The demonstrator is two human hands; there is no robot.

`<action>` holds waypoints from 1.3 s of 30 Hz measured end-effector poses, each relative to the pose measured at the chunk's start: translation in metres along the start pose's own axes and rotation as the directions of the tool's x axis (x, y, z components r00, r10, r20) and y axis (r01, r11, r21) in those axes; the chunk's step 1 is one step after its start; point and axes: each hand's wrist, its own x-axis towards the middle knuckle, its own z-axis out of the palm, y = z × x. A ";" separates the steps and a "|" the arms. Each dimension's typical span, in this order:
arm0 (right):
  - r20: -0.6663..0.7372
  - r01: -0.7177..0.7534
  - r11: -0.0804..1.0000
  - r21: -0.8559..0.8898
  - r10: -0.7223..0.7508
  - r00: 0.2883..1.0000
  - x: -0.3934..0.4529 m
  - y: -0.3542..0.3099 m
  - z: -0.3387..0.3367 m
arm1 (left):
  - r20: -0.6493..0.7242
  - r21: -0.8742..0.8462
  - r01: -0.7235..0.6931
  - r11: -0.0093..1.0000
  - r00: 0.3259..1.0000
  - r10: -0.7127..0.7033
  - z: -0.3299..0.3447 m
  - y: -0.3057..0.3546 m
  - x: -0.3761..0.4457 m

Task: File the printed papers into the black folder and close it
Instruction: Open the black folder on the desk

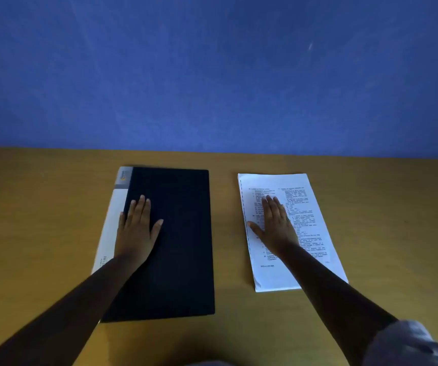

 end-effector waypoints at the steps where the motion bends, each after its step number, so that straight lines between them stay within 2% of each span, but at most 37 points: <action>1: 0.001 -0.005 1.000 0.016 0.005 1.000 -0.001 0.000 0.001 | 0.011 0.010 0.008 1.000 1.000 -0.008 0.002 0.000 -0.002; 14: 0.021 -0.048 0.996 0.072 0.046 0.999 -0.008 0.000 0.000 | 0.103 0.158 -0.036 0.987 0.994 0.020 0.014 -0.002 -0.009; 21: -0.004 -0.030 0.997 0.070 0.031 1.000 -0.010 -0.007 0.000 | 0.122 0.128 -0.115 0.985 0.988 0.099 0.010 0.011 -0.017; 24: -0.010 -0.021 0.991 0.129 0.022 1.000 -0.011 -0.021 0.000 | 0.138 0.109 -0.133 0.985 0.983 0.118 0.010 0.021 -0.027; 28: 0.070 0.000 0.968 0.250 -0.018 0.997 -0.024 -0.047 0.002 | 0.147 0.053 -0.182 0.982 0.974 0.173 0.010 0.030 -0.052; 31: 0.118 -0.015 0.930 0.368 -0.031 0.993 -0.044 -0.063 0.007 | 0.211 0.071 -0.215 0.974 0.958 0.196 0.011 0.028 -0.072; 35: 0.070 0.060 0.942 0.331 -0.088 0.994 -0.062 -0.079 0.013 | 0.324 0.149 -0.375 0.915 0.893 0.313 0.012 0.026 -0.098; 39: 0.058 0.084 0.918 0.387 -0.115 0.992 -0.071 -0.095 0.016 | 0.437 0.138 -0.359 0.923 0.858 0.268 0.022 0.023 -0.101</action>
